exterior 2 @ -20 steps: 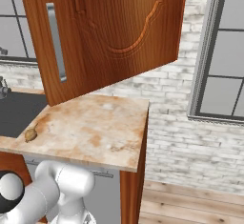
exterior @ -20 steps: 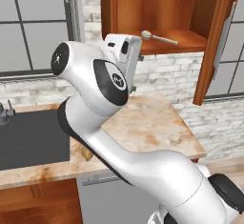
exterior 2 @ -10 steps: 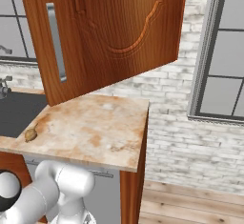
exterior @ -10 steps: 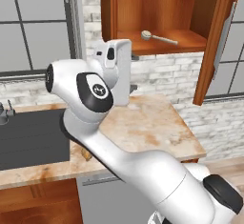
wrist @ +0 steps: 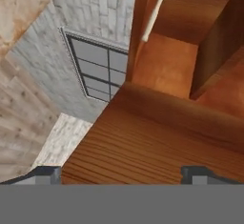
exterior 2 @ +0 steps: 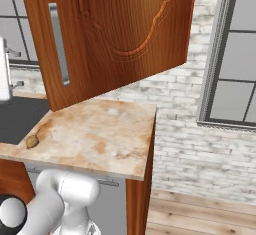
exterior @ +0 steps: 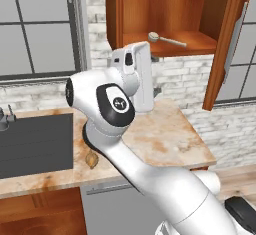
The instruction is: Open the cabinet. Pick the dish brush and place it next to the sink. Then close the cabinet.
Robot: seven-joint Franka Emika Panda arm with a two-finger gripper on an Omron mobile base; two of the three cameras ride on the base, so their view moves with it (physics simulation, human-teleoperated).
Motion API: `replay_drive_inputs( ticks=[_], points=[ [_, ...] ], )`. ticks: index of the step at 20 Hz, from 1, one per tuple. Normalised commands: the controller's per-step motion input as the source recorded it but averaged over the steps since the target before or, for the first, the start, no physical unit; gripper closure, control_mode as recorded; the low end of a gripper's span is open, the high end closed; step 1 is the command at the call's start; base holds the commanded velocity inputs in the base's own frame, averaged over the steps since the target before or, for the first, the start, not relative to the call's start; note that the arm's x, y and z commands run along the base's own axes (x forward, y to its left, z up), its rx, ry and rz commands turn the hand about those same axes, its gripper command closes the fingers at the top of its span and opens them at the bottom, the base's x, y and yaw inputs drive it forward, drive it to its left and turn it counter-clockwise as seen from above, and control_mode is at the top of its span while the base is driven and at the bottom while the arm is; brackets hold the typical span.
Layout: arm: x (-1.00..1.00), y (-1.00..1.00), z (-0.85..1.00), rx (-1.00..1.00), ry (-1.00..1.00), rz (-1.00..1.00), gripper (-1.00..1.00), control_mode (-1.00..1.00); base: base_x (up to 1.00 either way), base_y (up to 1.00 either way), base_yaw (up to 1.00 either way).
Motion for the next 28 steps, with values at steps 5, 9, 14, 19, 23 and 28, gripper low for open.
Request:
replay_drive_inputs(
  ticks=[5,9,14,19,23,28],
  points=[
    [0.07,-0.20,0.00,-0.14,0.14,0.00,-1.00,-1.00,0.00,0.00,0.00],
    [0.19,-0.22,0.00,-0.14,0.18,-0.01,-1.00,-1.00,0.00,0.00,0.00],
    [0.36,-0.23,0.00,-0.13,0.19,-0.06,-1.00,-1.00,0.00,0.00,0.00],
    [0.20,-0.07,0.00,-0.07,0.22,-0.17,-1.00,-1.00,0.00,0.00,0.00],
    [0.16,-0.01,0.00,-0.03,0.08,-0.27,-1.00,-1.00,0.00,0.00,0.00],
    [0.23,0.00,0.00,0.00,-0.13,-0.24,-1.00,-1.00,0.00,0.00,0.00]
  ],
)
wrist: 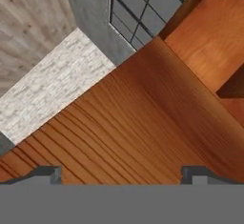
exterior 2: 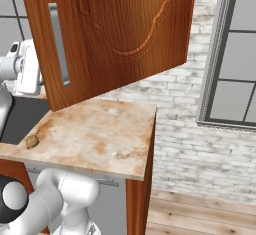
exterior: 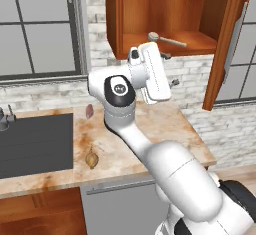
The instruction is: Open the cabinet. Pick the dish brush and place it next to the sink. Then close the cabinet.
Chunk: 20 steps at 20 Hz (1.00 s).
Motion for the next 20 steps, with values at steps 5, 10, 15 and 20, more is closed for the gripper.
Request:
replay_drive_inputs(
  ticks=[5,10,15,20],
  points=[
    [0.23,0.00,-0.07,0.00,-0.34,-0.04,-1.00,-1.00,0.00,0.00,0.00],
    [0.03,0.00,-0.06,0.00,-0.35,0.00,-1.00,-1.00,0.00,0.00,0.00],
    [-0.24,-0.06,0.02,0.00,-0.21,0.05,-1.00,-1.00,0.00,0.00,0.00],
    [-0.33,-0.59,0.01,0.00,-0.14,0.22,-1.00,-1.00,0.00,0.00,0.00]
  ],
)
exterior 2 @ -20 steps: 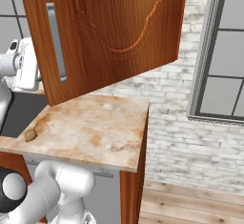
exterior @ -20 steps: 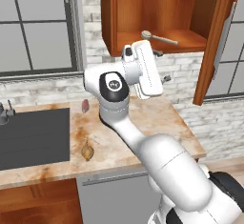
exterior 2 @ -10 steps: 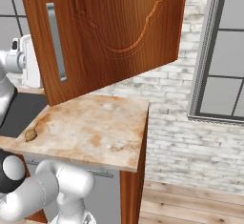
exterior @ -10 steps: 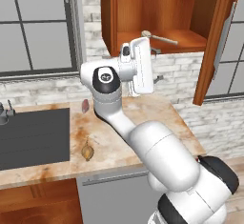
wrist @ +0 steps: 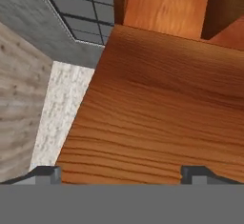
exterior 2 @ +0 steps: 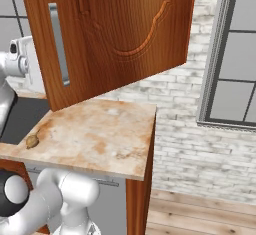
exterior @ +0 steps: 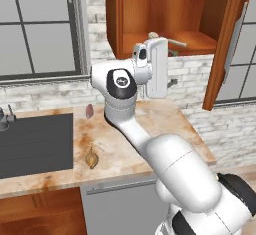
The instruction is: Open the cabinet. Pick the dish brush and place it next to the sink. Then close the cabinet.
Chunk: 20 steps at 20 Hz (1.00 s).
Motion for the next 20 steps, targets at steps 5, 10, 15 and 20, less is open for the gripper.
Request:
replay_drive_inputs(
  ticks=[5,10,15,20],
  points=[
    [-0.13,-0.69,0.00,0.00,-0.14,0.25,-1.00,-1.00,0.00,0.00,0.00],
    [-0.08,-0.55,0.00,0.00,-0.08,0.23,-1.00,-1.00,0.00,0.00,0.00],
    [-0.51,-0.59,0.06,0.00,-0.10,0.17,-1.00,-1.00,0.00,0.00,0.00],
    [-0.46,-0.57,0.11,0.00,-0.05,0.12,-1.00,-1.00,0.00,0.00,0.00]
  ],
)
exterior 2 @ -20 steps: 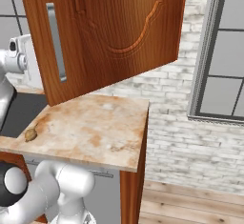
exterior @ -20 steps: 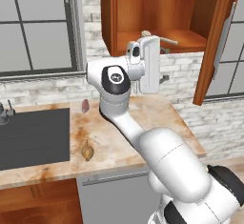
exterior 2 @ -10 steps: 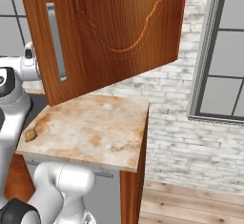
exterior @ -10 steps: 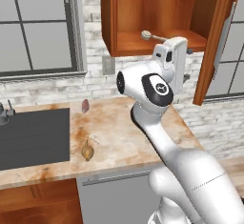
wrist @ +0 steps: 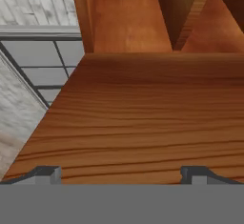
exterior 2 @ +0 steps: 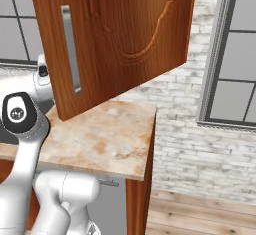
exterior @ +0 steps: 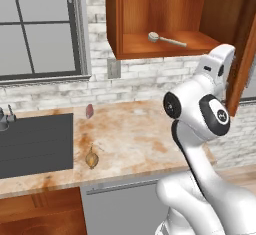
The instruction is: Open the cabinet. Pick the dish brush and place it next to the sink. Then close the cabinet.
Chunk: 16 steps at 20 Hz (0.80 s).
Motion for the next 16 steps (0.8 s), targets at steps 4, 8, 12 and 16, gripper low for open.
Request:
replay_drive_inputs(
  ticks=[4,8,12,16],
  points=[
    [-0.42,-0.58,0.13,0.00,-0.01,0.07,-1.00,-1.00,0.00,0.00,0.00],
    [-0.20,-0.69,0.03,0.00,0.00,0.04,-1.00,-1.00,0.00,0.00,0.00],
    [0.00,-0.56,0.00,0.00,0.03,0.00,-1.00,-1.00,0.00,0.00,0.00],
    [0.00,-0.63,0.00,0.00,0.10,0.00,-1.00,-1.00,0.00,0.00,0.00]
  ],
)
